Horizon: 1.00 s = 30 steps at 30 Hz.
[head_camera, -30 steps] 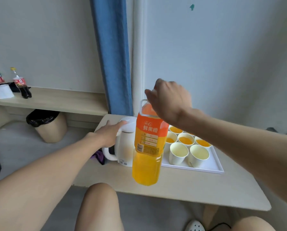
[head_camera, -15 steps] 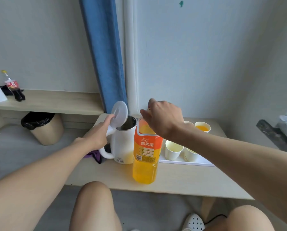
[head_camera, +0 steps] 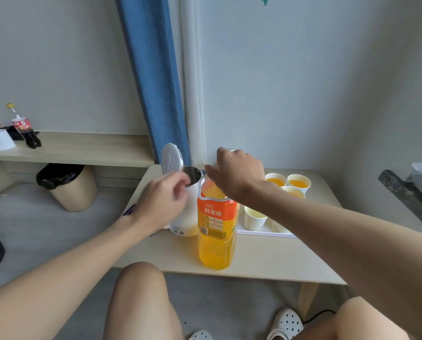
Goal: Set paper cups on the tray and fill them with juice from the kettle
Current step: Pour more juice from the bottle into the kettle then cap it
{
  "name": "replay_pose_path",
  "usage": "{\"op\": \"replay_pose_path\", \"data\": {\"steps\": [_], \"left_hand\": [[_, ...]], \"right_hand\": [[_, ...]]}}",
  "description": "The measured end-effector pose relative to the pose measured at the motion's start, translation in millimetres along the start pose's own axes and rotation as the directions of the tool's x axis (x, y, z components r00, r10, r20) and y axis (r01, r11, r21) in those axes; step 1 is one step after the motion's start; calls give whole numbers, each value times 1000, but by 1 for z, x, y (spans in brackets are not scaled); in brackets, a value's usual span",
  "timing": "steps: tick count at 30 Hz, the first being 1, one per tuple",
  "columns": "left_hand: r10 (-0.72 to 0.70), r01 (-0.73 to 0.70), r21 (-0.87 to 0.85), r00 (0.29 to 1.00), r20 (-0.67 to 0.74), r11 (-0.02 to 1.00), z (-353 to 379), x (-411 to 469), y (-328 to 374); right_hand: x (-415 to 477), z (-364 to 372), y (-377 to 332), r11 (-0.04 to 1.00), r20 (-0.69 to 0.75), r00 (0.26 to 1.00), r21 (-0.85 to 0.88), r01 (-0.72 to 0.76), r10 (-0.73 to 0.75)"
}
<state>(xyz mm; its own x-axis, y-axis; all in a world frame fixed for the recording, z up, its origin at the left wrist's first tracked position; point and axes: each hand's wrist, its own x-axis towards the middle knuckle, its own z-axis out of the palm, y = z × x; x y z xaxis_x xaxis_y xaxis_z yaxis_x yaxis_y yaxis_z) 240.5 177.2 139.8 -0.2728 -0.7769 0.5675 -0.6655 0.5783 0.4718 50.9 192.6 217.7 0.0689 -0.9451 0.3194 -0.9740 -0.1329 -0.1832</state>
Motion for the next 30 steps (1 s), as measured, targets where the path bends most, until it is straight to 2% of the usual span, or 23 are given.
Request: {"op": "replay_pose_path", "data": {"steps": [2,4,6,9,11,14,16,22,27,30], "left_hand": [[-132,167,-188,973,188,968,13,7,26],[-247,367,-291,892,378,883,24,15,46],[-243,420,-378,867,435,825,34,20,58],[-254,416,-410,883,394,812,48,20,62],[-265,391,-376,901,344,840,57,18,63],[-259,329,-273,929,265,904,69,16,62],[-259,323,-257,932,254,911,72,15,59],[-203,317,-293,911,360,902,63,21,52],[-134,335,-351,862,489,874,58,26,42],[-119,327,-333,848,517,884,56,30,39]], "right_hand": [[2,-4,-1,996,8,1000,-86,-11,11],[4,-6,1,989,5,1000,-146,-2,3],[5,-7,3,982,9,999,-187,35,-33],[7,-9,5,920,49,988,-361,152,-144],[10,-12,6,872,110,985,-460,169,-133],[15,-11,7,830,174,979,-527,184,-106],[17,-12,9,823,162,975,-525,217,-153],[17,-17,21,809,158,933,-465,359,-323],[19,-24,27,698,230,866,-517,495,-443],[17,-30,24,706,287,875,-518,484,-390]]}}
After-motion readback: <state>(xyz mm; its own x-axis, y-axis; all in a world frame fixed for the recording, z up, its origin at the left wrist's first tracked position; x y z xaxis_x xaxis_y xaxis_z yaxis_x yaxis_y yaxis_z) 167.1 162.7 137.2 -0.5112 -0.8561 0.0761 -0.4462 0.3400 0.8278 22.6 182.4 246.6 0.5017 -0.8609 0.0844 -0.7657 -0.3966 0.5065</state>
